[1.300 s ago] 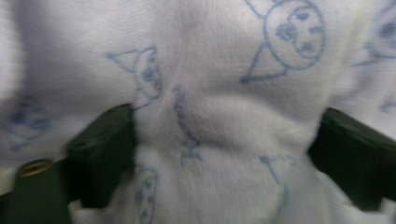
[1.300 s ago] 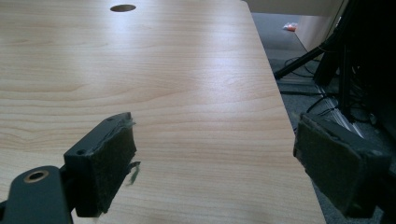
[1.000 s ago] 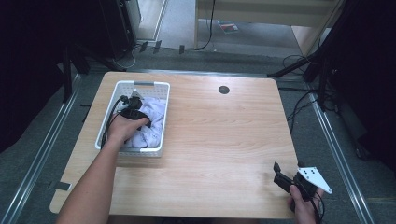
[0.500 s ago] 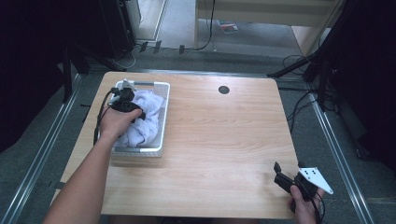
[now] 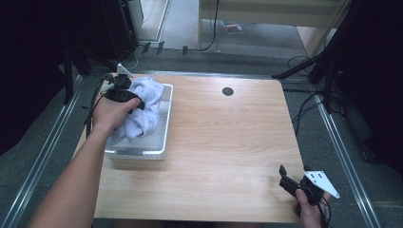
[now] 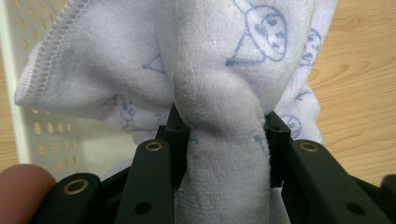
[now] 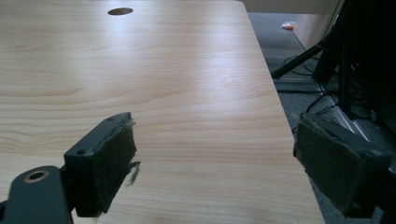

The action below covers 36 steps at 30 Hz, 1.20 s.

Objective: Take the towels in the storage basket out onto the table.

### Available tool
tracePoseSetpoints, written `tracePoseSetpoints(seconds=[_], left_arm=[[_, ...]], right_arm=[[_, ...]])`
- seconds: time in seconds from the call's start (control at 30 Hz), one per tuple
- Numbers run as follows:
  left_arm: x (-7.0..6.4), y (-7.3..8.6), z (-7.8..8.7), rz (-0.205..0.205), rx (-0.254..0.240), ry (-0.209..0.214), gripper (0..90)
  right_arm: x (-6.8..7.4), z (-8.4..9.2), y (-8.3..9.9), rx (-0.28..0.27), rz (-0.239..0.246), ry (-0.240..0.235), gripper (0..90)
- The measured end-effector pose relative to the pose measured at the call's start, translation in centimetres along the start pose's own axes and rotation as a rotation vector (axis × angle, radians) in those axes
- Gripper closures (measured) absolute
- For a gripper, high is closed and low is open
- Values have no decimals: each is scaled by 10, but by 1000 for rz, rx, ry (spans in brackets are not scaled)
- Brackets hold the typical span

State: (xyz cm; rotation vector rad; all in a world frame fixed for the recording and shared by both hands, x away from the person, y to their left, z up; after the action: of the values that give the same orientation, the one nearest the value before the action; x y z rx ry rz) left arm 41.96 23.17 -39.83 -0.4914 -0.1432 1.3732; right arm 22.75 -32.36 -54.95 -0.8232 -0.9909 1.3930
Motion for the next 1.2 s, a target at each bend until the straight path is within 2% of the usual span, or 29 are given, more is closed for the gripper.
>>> tracePoseSetpoints(seconds=[0.2, 0.3, 0.63, 0.83, 1.0, 1.2], left_arm=[[-17, -12, 20, -32, -17, -4, 654], [-29, -16, 27, -59, -25, 9, 653], [-74, -28, 34, -120, -36, 43, 652], [-103, -33, 26, -148, -28, 76, 650], [-132, -34, 9, -183, -11, 96, 649], [-157, -35, -7, -206, 9, 113, 648]], right_arm=[[0, 0, 0, 0, 2, 3, 132], [0, 0, 0, 0, 1, 4, 132], [0, 0, 0, 0, 2, 0, 132], [0, 0, 0, 3, -2, 0, 132], [0, 0, 0, -1, -2, 2, 132], [-1, 0, 0, 0, -11, -3, 132]])
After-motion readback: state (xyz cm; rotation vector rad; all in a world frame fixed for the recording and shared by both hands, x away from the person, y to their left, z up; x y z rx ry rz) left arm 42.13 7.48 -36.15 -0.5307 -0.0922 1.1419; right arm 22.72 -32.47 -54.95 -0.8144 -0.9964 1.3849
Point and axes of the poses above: each handheld gripper's, and its own axes: z roughly backward along the jaws, y roughly out of its underside, x roughly to its left, the point moved 1 cm from there along -z, roughly forward along the jaws, and after that the axes turned 3 degrees about -z, right-handed, at the moved point
